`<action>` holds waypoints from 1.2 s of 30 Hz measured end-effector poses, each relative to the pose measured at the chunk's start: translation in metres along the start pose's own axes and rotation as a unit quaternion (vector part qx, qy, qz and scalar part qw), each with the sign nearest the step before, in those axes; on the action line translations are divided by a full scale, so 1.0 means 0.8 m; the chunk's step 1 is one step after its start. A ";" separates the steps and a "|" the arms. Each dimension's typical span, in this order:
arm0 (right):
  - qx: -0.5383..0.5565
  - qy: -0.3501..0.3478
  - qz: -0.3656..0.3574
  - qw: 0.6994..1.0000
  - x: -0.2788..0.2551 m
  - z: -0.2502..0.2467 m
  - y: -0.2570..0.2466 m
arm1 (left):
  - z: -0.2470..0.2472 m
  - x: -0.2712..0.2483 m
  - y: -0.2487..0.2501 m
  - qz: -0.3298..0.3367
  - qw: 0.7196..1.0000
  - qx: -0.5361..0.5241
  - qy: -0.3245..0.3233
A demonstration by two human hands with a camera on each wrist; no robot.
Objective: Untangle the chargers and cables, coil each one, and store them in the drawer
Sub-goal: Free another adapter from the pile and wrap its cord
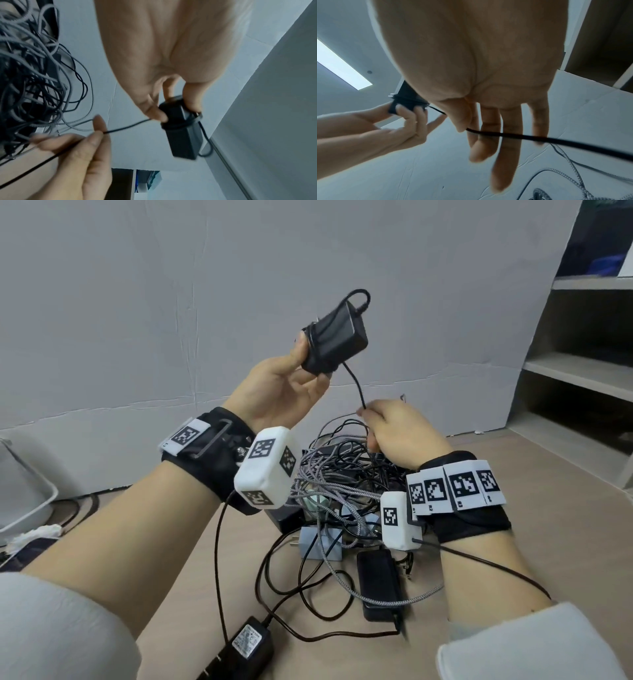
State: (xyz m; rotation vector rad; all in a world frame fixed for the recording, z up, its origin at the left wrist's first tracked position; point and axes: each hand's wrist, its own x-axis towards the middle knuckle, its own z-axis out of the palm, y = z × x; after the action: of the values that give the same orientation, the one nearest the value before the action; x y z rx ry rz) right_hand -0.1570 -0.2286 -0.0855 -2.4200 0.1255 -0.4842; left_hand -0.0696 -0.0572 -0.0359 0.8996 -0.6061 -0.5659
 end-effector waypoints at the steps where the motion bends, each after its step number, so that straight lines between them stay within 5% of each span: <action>1: -0.007 -0.018 -0.003 1.000 -0.002 0.002 -0.005 | 0.003 0.004 0.000 0.006 0.999 0.015 0.031; 5: -0.067 -0.076 -0.016 0.995 -0.013 0.008 -0.031 | 0.009 0.017 -0.009 0.029 0.975 0.198 0.096; 12: -0.047 -0.060 -0.038 0.996 -0.023 -0.007 -0.043 | -0.003 0.013 -0.024 0.085 0.933 0.321 0.140; 17: 0.027 -0.087 0.045 0.995 -0.027 -0.013 -0.028 | -0.029 0.016 -0.010 0.113 0.874 0.441 0.171; 22: 0.020 0.054 -0.027 0.998 -0.021 -0.025 -0.025 | -0.041 0.014 -0.003 0.093 0.814 0.564 0.105; 25: 0.049 0.149 -0.059 0.986 -0.017 -0.029 -0.025 | -0.038 0.008 -0.006 0.040 0.846 0.530 0.044; 30: 0.054 0.182 -0.043 0.981 -0.011 -0.028 -0.014 | -0.026 -0.004 -0.007 -0.020 0.906 0.421 -0.037; 36: 0.071 0.181 -0.044 0.980 -0.009 -0.026 -0.012 | -0.016 -0.008 0.003 -0.069 0.919 0.379 -0.088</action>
State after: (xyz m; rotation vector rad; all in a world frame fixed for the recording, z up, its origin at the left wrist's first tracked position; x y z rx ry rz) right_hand -0.1721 -0.2322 -0.0672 -2.1843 0.1355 -0.9392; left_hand -0.0648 -0.0448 -0.0415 1.6443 -0.9592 -0.5434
